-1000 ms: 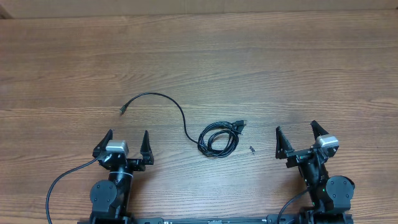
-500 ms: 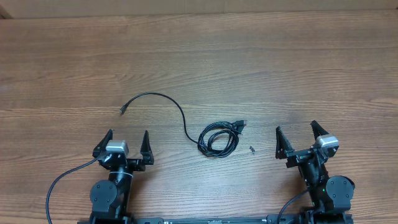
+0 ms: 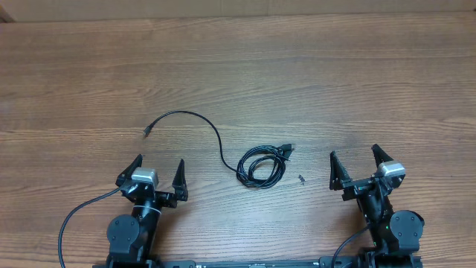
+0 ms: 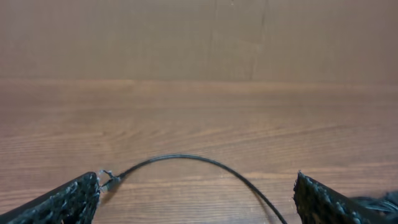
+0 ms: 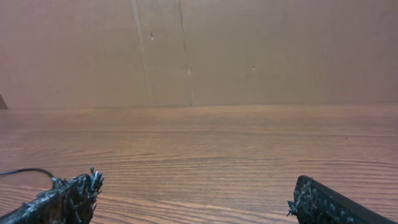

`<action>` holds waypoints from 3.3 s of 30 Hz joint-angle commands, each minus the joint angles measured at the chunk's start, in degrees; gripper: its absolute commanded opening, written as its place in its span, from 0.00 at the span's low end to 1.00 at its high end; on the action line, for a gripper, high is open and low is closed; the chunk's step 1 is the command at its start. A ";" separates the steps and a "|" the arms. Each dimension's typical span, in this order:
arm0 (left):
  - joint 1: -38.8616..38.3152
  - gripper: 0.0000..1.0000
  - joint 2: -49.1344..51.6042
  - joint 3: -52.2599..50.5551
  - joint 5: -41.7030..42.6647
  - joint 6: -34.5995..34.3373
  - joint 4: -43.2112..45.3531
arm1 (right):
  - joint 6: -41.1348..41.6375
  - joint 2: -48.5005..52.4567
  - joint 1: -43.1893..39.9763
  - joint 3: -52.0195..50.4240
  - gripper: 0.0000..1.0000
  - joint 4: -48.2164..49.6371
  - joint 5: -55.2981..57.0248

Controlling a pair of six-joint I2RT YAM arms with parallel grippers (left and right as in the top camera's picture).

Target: Untangle cables

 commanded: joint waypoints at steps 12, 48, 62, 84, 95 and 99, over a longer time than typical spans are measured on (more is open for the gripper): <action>0.31 1.00 -0.42 11.41 2.34 1.49 -16.31 | 0.44 -0.52 -0.15 -0.61 1.00 0.35 0.15; 0.22 1.00 41.92 52.72 13.00 7.23 -48.06 | 0.44 -0.52 -0.15 -0.61 1.00 0.35 0.15; -6.05 1.00 56.43 60.02 12.37 14.53 -52.63 | 0.44 -0.52 -0.15 -0.61 1.00 0.35 0.15; -15.32 1.00 68.11 60.04 4.46 11.54 -50.25 | 0.44 -0.52 -0.15 -0.61 1.00 0.33 0.15; -15.32 1.00 73.96 60.04 4.46 11.52 -50.23 | 0.44 -0.52 -0.15 -0.61 1.00 0.33 0.15; -15.32 1.00 75.21 60.04 4.46 11.54 -49.81 | 0.44 -0.52 -0.15 -0.61 1.00 0.33 0.15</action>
